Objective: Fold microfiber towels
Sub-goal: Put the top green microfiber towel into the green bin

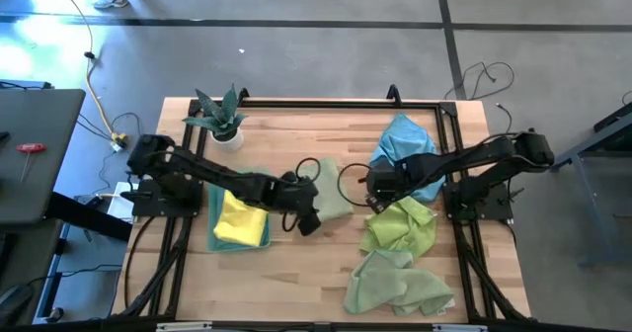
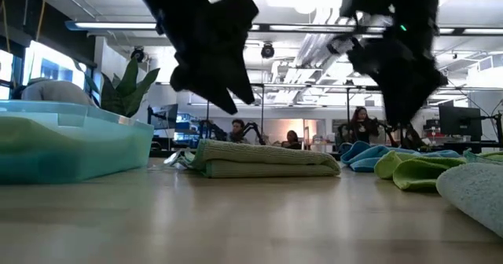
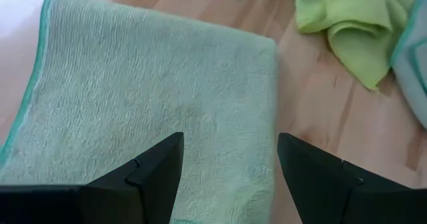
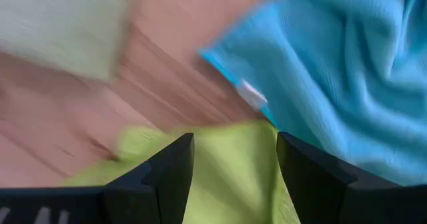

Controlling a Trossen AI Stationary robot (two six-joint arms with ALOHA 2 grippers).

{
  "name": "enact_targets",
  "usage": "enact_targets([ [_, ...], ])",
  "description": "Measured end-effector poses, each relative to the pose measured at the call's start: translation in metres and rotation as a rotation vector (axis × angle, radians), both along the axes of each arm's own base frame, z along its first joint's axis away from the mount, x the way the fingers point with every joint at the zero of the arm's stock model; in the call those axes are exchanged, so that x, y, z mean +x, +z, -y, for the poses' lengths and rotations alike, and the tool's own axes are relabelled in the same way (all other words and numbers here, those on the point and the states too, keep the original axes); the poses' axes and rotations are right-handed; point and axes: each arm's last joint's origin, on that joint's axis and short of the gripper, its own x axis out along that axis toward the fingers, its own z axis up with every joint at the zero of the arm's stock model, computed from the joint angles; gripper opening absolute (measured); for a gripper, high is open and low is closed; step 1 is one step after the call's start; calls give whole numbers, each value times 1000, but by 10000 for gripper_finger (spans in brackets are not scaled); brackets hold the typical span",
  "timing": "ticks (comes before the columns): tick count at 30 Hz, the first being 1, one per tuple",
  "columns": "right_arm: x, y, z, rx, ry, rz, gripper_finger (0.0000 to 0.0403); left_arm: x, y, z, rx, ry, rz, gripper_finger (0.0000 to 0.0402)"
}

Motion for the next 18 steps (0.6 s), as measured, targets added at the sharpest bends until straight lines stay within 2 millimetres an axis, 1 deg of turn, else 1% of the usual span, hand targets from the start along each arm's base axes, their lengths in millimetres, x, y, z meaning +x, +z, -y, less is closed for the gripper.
enact_targets([
  [2, -10, -12, 2, 41, -28, 8, 206, 2, -6, 0, -4, 12, -9, 231],
  [5, -13, -29, 1, 130, -97, 172, 206, 2, -14, 0, -3, 18, -47, 231],
  [7, -10, -31, 0, 159, -128, 325, 206, 4, -18, 0, -5, 17, -53, 231],
  [9, -3, -27, -1, 159, -132, 470, 206, 5, -23, 0, -1, 12, -71, 231],
  [11, 3, -23, -1, 139, -140, 572, 206, 7, -31, -2, 8, 5, -95, 231],
  [14, 8, -20, 3, 129, -201, 637, 206, 9, -42, -7, -2, 8, -129, 231],
  [18, 11, -27, 10, 112, -292, 623, 207, 11, -57, -16, -31, 20, -168, 231],
])
